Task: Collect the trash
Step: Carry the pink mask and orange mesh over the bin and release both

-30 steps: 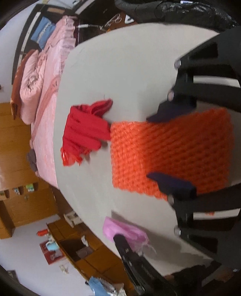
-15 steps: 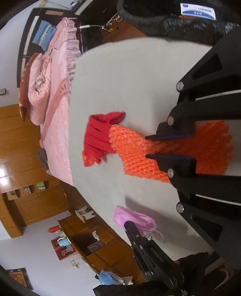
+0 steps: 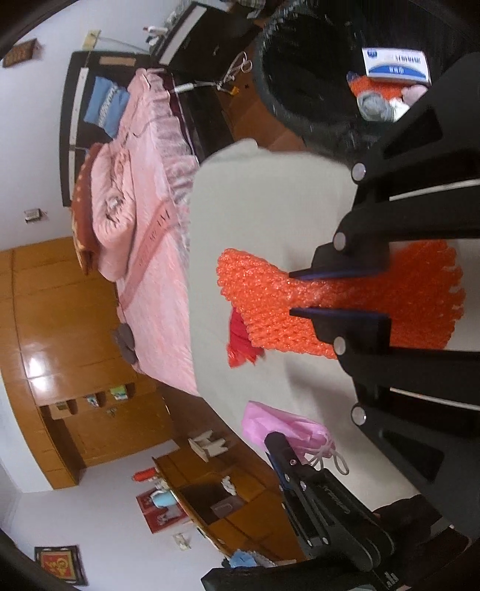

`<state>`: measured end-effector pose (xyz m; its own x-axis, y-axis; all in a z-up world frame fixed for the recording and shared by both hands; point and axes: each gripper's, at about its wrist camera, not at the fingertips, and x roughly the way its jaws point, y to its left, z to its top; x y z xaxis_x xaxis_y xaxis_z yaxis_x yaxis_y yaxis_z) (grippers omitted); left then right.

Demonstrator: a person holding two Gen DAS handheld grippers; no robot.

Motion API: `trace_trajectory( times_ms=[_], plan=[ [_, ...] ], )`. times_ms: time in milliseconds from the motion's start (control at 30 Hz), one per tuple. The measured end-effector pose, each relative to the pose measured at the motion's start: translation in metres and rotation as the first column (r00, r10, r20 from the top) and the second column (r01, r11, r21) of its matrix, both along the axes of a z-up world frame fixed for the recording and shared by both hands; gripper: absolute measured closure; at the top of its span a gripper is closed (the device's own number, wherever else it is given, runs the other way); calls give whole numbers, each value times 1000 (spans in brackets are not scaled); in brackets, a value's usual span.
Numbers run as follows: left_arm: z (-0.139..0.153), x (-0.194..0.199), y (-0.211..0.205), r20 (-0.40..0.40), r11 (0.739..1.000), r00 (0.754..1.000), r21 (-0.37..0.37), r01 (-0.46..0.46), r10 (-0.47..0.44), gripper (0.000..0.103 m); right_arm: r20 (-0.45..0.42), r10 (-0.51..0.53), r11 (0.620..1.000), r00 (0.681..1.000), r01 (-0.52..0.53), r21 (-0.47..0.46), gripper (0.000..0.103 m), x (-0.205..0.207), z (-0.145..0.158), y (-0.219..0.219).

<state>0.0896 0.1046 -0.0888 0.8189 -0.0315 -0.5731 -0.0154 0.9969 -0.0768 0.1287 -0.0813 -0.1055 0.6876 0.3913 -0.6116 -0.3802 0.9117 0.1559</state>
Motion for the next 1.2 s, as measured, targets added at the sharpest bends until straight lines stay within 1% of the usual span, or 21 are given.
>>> trace_trajectory(
  times_ms=[333,533,833,1067,1200],
  plan=[
    [19,10,-59,45,994,993,-15,112,-111,97,54,-129,991,990,130,-20,90,-6,20,-58],
    [26,16,-96,61,981,979,-25,194,-192,97,67,-210,977,975,212,-22,90,-11,23,-96],
    [31,22,-155,87,945,943,-31,324,-321,97,83,-348,935,934,352,-38,90,-18,21,-163],
    [29,32,-202,88,904,902,-24,426,-423,97,85,-435,896,896,440,-59,90,-23,13,-210],
    [24,40,-229,75,879,878,-31,476,-473,97,78,-474,875,877,479,-71,90,-27,7,-232]
  ],
)
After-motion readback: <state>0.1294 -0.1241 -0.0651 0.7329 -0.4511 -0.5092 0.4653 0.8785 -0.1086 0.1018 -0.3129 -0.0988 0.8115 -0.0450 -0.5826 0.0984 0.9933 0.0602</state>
